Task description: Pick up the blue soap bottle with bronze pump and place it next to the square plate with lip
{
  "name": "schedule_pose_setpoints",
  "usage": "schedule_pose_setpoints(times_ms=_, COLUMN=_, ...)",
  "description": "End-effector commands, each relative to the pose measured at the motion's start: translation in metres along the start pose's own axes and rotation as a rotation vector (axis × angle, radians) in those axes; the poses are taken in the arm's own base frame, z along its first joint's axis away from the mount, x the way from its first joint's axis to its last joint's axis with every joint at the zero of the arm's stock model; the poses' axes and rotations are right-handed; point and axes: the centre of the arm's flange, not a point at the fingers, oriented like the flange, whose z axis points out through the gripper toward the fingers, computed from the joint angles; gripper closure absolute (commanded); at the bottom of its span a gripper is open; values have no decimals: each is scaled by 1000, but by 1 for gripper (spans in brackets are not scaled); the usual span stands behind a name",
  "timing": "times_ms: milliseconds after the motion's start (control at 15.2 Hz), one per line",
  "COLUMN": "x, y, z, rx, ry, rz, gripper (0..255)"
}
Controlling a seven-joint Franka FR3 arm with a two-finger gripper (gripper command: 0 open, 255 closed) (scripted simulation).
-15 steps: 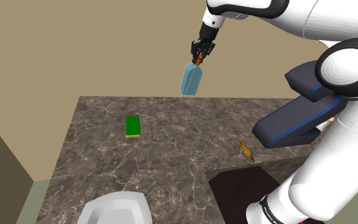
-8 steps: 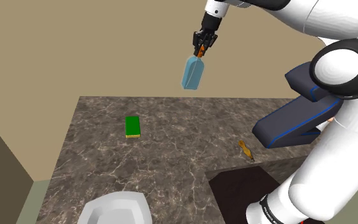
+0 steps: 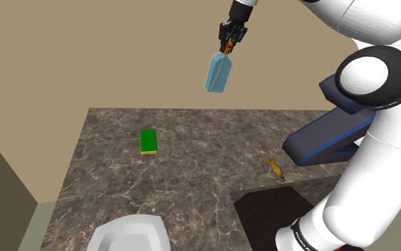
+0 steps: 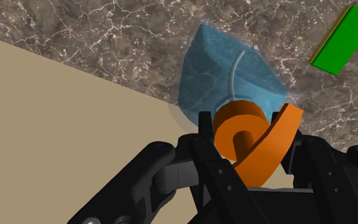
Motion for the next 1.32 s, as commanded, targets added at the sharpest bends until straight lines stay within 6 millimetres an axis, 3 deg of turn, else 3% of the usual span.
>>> schedule_pose_setpoints(times_ms=0, x=1, y=-1, z=-11, rx=0, ry=0, rz=0, gripper=255)
schedule_pose_setpoints(times_ms=396, x=4, y=-2, z=-41, rx=0, ry=0, rz=0, gripper=255)
schedule_pose_setpoints(times_ms=1254, x=-109, y=-131, z=-49, rx=0, ry=0, rz=0, gripper=255)
